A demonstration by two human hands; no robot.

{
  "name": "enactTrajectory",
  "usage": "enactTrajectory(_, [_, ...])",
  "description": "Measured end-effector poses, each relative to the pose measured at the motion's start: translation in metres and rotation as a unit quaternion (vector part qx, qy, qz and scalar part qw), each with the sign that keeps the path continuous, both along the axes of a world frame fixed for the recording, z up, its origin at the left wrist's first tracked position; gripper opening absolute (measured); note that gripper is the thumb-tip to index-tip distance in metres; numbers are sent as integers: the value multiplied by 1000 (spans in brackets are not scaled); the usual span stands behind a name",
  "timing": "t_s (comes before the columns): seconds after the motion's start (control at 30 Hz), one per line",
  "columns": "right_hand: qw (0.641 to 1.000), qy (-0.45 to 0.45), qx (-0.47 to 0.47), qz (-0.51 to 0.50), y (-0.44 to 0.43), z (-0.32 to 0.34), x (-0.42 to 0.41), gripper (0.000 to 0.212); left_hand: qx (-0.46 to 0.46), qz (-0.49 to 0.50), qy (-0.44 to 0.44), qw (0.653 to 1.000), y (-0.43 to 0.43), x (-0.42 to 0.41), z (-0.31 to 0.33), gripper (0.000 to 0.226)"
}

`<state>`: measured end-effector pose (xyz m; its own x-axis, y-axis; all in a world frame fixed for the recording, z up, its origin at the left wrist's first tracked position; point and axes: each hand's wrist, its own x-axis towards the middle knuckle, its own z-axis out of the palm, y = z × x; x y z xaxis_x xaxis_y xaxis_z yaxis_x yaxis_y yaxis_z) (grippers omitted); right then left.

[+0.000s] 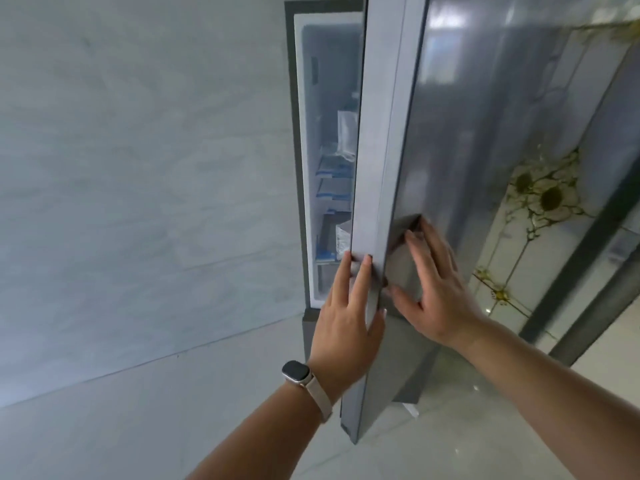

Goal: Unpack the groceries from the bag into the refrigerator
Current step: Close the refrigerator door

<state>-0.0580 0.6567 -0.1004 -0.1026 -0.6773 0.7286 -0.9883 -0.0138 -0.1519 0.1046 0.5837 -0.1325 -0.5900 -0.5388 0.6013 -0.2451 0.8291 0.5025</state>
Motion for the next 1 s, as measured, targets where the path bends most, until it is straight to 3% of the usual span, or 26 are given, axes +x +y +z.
enactTrajectory(0.1, [999,37,-9,11,-27,-9,-6,74,16,15,15,1000,-15,-2,-6,100])
enactTrajectory(0.3, [991,117,-52,32,-80,-17,-29,63,42,88,60,993,-62,-22,-17,100])
enactTrajectory(0.5, [989,116,-90,18,-119,-14,-68,58,42,131,82,987,-99,-36,-24,114])
enactTrajectory(0.67, [985,134,-101,34,-144,-16,-89,59,63,161,135,976,-118,-49,-20,100])
enactTrajectory(0.83, [985,136,-100,48,-169,-23,-100,64,138,171,139,966,-140,-62,-18,104])
enactTrajectory(1.0, [986,134,-90,49,-191,-23,-105,68,147,177,126,965,-165,-69,-14,114])
